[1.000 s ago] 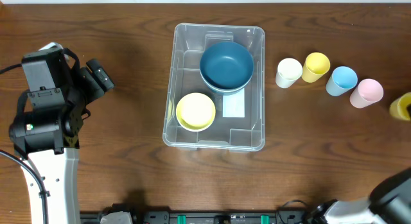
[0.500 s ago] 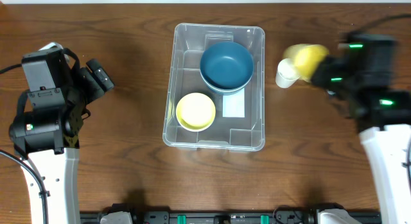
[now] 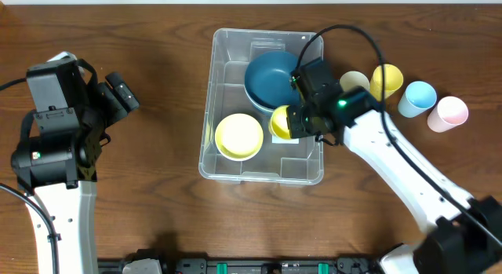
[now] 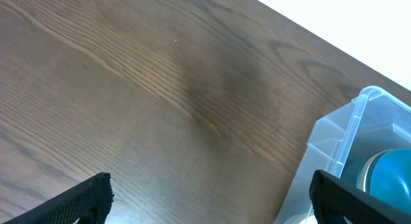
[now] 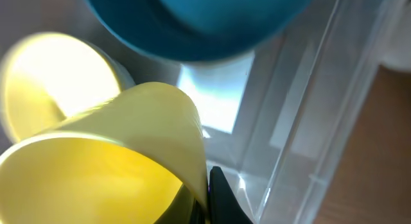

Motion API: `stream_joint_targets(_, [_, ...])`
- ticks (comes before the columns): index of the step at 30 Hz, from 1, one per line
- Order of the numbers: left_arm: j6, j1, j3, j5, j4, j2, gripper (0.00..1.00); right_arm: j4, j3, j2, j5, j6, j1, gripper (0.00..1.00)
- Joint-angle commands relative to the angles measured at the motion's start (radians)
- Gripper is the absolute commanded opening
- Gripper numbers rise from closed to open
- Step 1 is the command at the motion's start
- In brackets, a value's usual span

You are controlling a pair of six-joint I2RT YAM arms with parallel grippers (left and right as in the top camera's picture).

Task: Pack container
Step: 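Carry the yellow cup into the bin and set it down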

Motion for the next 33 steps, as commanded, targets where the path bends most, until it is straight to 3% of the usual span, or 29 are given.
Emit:
stream_joint_targets(1, [-0.002,0.005,0.017,-0.008,-0.002,-0.003,0.98,-0.024,0.006,0.026,0.023,-0.026,0.006,0.01])
stream_joint_targets(25, [-0.002,0.005,0.017,-0.008,-0.002,-0.003,0.98,0.106,0.000,0.230,-0.012,-0.040,0.017,0.01])
stream_joint_targets(27, [-0.002,0.005,0.017,-0.008,-0.002,-0.003,0.98,0.121,0.002,0.228,-0.006,-0.040,0.016,0.11])
stream_joint_targets(28, [-0.002,0.005,0.017,-0.008,-0.002,-0.003,0.98,0.125,0.005,0.223,-0.004,-0.040,0.014,0.28])
stream_joint_targets(29, [-0.002,0.005,0.017,-0.008,-0.002,-0.003,0.98,0.125,0.009,0.220,-0.001,-0.040,0.013,0.33])
stream_joint_targets(33, [-0.002,0.005,0.017,-0.008,-0.002,-0.003,0.98,0.103,0.047,0.151,0.002,-0.044,-0.008,0.43])
